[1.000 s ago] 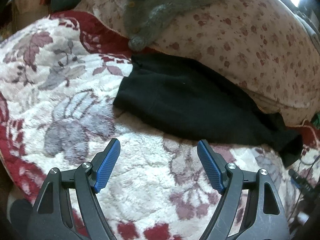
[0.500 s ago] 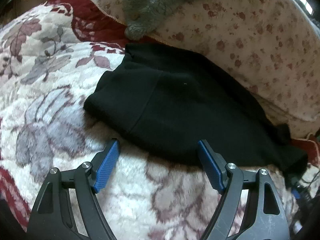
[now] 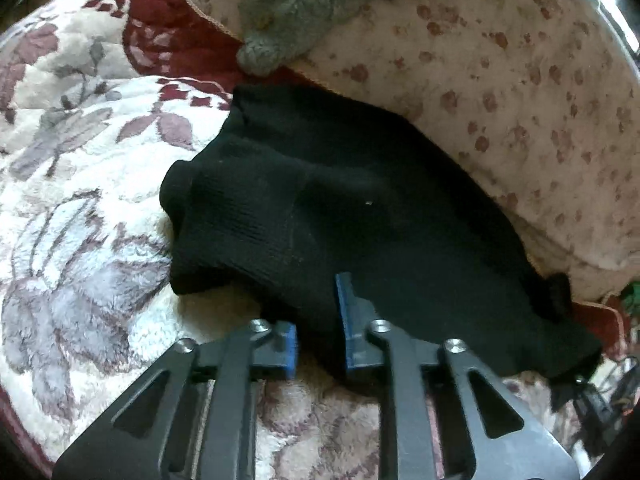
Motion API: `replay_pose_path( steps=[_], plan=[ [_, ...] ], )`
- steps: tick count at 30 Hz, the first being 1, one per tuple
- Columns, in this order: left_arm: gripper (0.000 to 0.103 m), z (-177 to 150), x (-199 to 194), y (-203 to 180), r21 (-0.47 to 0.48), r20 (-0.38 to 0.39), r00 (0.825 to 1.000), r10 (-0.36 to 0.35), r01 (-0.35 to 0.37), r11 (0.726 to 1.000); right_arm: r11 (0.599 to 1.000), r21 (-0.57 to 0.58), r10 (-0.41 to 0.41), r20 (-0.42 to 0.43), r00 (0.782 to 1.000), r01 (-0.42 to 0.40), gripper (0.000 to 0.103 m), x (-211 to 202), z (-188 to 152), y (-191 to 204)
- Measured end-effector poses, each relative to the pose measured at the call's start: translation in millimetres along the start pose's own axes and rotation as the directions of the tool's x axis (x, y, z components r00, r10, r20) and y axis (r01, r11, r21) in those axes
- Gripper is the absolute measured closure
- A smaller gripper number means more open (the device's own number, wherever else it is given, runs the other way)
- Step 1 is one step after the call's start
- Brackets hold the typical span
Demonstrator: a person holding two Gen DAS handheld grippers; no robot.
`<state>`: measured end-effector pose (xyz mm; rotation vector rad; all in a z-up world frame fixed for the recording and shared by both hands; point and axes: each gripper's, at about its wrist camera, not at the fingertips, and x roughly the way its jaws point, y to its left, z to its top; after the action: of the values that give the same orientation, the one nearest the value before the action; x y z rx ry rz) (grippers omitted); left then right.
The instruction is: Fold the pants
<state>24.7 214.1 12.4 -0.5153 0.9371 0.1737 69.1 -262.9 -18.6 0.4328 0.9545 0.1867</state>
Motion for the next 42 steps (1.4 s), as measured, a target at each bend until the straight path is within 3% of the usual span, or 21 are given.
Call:
replay_pose_path(
  steps=[9, 11, 14, 17, 19, 21, 22, 24, 25, 27, 29, 31, 33, 36, 40, 42],
  plan=[
    [0.094, 13.7, -45.2, -0.1, 0.058, 0.009, 0.995, -0.101, 0.100, 0.993, 0.956, -0.228, -0.162, 0.103, 0.981, 0.182, 0.098, -59.4, 24.1, 2.2],
    [0.094, 16.9, -61.6, 4.4, 0.079, 0.034, 0.995, -0.092, 0.089, 0.993, 0.929, -0.299, -0.186, 0.125, 0.974, 0.216, 0.098, -74.3, 21.0, 10.3],
    [0.094, 21.3, -83.6, 26.7, 0.060, 0.031, 0.993, -0.115, 0.113, 0.992, 0.853, -0.449, -0.209, 0.171, 0.963, 0.265, 0.098, -94.1, 4.9, 36.0],
    [0.094, 21.3, -96.9, 57.5, 0.029, 0.023, 0.997, -0.076, 0.075, 0.997, 0.775, -0.571, -0.171, 0.222, 0.960, 0.270, 0.098, -112.4, -23.4, 68.2],
    [0.094, 16.1, -98.4, 82.5, 0.000, 0.015, 1.000, -0.025, 0.025, 1.000, 0.725, -0.648, -0.095, 0.241, 0.966, 0.233, 0.096, -122.0, -51.0, 86.0],
    [0.094, 9.6, -94.0, 102.4, -0.038, -0.015, 1.000, -0.019, 0.019, 0.999, 0.707, -0.699, -0.011, 0.138, 0.990, 0.106, 0.080, -121.9, -80.7, 95.8],
    [0.094, 5.1, -89.5, 110.1, -0.050, -0.034, 0.999, -0.022, 0.020, 0.999, 0.725, -0.688, 0.012, 0.033, 0.999, 0.014, 0.069, -117.9, -97.9, 95.5],
    [0.094, -3.5, -84.7, 114.4, -0.054, -0.039, 0.999, -0.004, 0.002, 0.999, 0.786, -0.613, 0.041, -0.077, 0.996, -0.080, 0.069, -113.6, -112.8, 85.0],
    [0.094, -6.6, -83.2, 113.6, -0.050, -0.039, 0.999, 0.003, -0.005, 0.999, 0.854, -0.504, 0.073, -0.128, 0.989, -0.128, 0.068, -113.8, -120.8, 70.1],
    [0.094, -6.7, -84.0, 111.4, -0.045, -0.028, 0.999, 0.017, -0.018, 0.999, 0.923, -0.329, 0.144, -0.179, 0.973, -0.197, 0.068, -115.8, -127.9, 43.2],
    [0.094, -6.8, -86.5, 105.6, -0.034, -0.014, 1.000, 0.028, -0.028, 0.999, 0.963, -0.163, 0.185, -0.171, 0.968, -0.213, 0.067, -123.7, -129.9, 13.5],
    [0.094, -5.6, -89.8, 99.2, -0.012, -0.002, 0.999, 0.045, -0.045, 0.999, 0.979, -0.010, 0.200, -0.129, 0.971, -0.203, 0.064, -136.6, -128.3, -16.9],
    [0.094, -3.1, -89.4, 95.5, 0.002, 0.004, 0.998, 0.058, -0.058, 0.998, 0.984, 0.074, 0.169, -0.092, 0.981, -0.163, 0.062, -144.0, -123.4, -39.7],
    [0.094, -4.9, -88.7, 91.4, 0.026, 0.012, 0.996, 0.088, -0.088, 0.996, 0.969, 0.172, 0.190, -0.048, 0.981, -0.179, 0.062, -144.6, -116.4, -64.5],
    [0.094, -6.0, -78.8, 92.5, 0.023, -0.011, 0.993, 0.121, -0.121, 0.992, 0.968, 0.093, 0.241, -0.101, 0.965, -0.232, 0.062, -114.5, -107.2, -41.4],
    [0.094, -8.1, -74.2, 90.6, 0.029, -0.021, 0.989, 0.149, -0.148, 0.989, 0.978, 0.009, 0.207, -0.120, 0.971, -0.208, 0.062, -99.1, -105.5, -25.0]
  ],
)
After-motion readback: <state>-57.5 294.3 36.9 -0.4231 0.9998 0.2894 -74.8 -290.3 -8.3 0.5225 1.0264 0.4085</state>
